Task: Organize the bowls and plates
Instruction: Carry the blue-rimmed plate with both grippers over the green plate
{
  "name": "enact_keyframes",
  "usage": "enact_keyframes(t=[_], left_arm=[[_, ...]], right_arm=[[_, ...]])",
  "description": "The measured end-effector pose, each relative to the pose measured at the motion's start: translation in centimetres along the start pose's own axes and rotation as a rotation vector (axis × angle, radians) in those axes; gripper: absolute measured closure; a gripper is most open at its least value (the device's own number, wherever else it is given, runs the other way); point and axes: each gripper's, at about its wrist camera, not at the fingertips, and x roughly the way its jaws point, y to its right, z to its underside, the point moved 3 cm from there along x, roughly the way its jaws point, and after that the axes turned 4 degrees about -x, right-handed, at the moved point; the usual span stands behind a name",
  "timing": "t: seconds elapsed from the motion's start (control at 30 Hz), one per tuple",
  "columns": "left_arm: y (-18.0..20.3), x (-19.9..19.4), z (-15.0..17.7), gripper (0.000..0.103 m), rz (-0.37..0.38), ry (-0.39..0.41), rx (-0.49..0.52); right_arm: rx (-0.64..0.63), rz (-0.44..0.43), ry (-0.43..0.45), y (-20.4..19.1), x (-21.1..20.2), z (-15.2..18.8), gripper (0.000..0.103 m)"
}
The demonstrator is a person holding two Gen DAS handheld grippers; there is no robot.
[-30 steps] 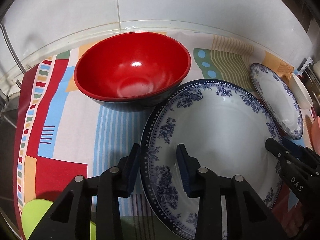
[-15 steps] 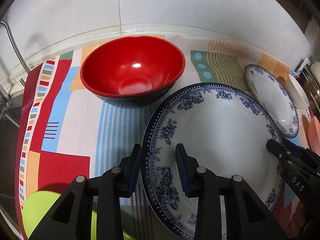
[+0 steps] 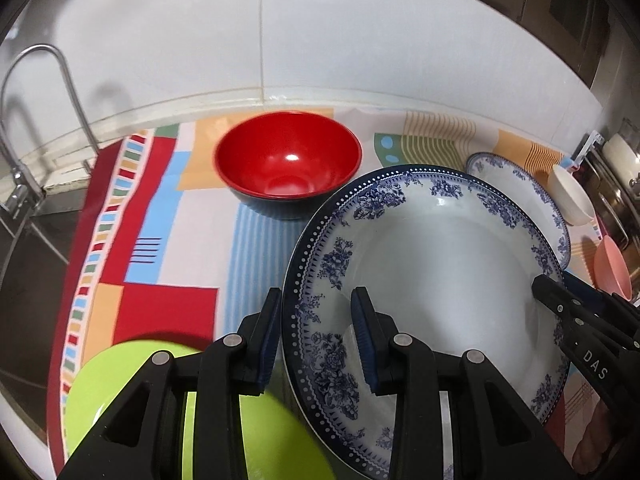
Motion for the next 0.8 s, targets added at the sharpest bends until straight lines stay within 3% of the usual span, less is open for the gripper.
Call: enact_keyframes(t=[0.8], left_arm=[[-7.2, -9.7, 5.5, 0.069, -0.106, 0.109, -0.147]], right_arm=[[-0.141, -0.106, 0.116, -7.6, -7.5, 1.9, 0.066]])
